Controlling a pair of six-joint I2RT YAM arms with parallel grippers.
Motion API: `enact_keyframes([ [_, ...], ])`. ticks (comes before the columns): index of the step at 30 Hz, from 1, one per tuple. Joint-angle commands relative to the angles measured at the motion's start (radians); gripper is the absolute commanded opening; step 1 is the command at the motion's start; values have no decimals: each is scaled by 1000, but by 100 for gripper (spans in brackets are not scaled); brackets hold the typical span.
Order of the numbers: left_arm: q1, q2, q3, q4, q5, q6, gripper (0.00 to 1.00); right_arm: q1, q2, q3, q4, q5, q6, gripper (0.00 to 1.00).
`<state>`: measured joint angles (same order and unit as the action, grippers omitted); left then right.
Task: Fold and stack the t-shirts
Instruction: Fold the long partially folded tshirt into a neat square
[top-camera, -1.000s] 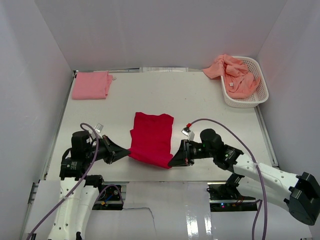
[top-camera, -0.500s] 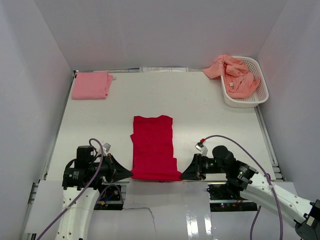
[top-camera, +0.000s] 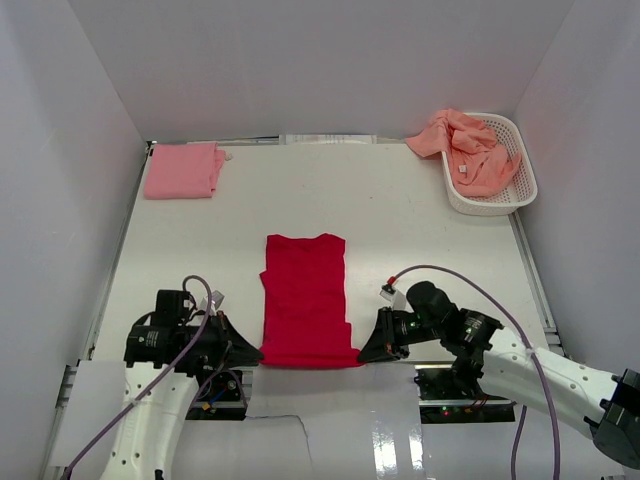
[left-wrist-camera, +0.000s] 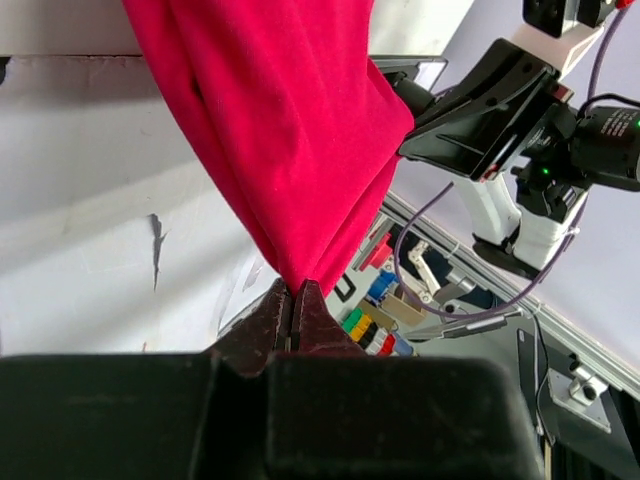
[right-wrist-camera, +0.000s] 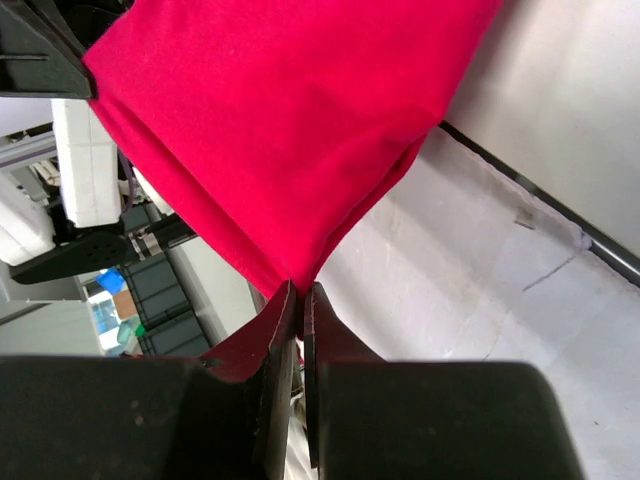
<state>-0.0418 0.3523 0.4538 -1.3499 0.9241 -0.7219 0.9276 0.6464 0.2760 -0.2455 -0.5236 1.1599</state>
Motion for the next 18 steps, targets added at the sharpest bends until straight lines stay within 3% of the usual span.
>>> enact_keyframes([
  [1,3,88,135,0,-62,35,0,4,31,84,-86,31,-77,8],
  [7,3,195,253,46,-84,17,0,-10,84,189,-97,39,-123,8],
  [18,3,205,183,185,-77,-70,0,-170,217,282,-89,-18,-290,8],
])
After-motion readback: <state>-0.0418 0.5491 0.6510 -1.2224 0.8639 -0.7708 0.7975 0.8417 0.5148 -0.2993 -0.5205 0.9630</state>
